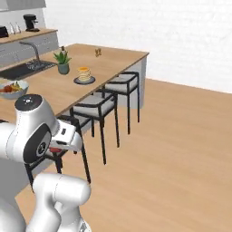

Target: Take the strawberry from the fridge and place it on top of the pancake, located on the dining counter.

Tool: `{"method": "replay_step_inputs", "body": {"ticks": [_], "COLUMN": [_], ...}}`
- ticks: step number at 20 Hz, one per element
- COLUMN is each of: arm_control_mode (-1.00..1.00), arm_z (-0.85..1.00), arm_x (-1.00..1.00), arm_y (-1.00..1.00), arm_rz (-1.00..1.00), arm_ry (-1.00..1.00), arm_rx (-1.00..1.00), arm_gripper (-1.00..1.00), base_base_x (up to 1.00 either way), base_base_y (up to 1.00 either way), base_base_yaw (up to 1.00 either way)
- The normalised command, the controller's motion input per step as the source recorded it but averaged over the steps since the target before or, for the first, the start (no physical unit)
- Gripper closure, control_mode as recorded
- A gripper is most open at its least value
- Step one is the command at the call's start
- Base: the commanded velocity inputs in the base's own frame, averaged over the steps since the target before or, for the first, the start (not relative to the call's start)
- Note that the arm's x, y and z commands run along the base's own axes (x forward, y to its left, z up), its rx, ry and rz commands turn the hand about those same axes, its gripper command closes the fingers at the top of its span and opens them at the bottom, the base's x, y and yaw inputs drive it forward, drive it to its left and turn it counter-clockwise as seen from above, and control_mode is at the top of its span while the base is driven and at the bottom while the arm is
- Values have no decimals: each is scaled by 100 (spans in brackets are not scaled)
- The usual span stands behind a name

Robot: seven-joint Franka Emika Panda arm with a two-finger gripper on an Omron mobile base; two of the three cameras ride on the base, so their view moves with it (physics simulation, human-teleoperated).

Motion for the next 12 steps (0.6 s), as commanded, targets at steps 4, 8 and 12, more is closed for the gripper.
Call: {"method": "replay_step_inputs", "body": {"ticks": [4,8,12], "arm_control_mode": [100,100,100], "arm_z": [0,0,0], "arm_x": [0,0,0], "arm_y": [0,0,0], "arm_rz": [0,0,0], "arm_ry": [0,0,0], "arm_rx": [0,0,0], "arm_gripper": [100,100,100], "base_base_x": [100,99,89], "base_base_y": [-49,-78,-90], "base_base_yaw": [60,55,54]}}
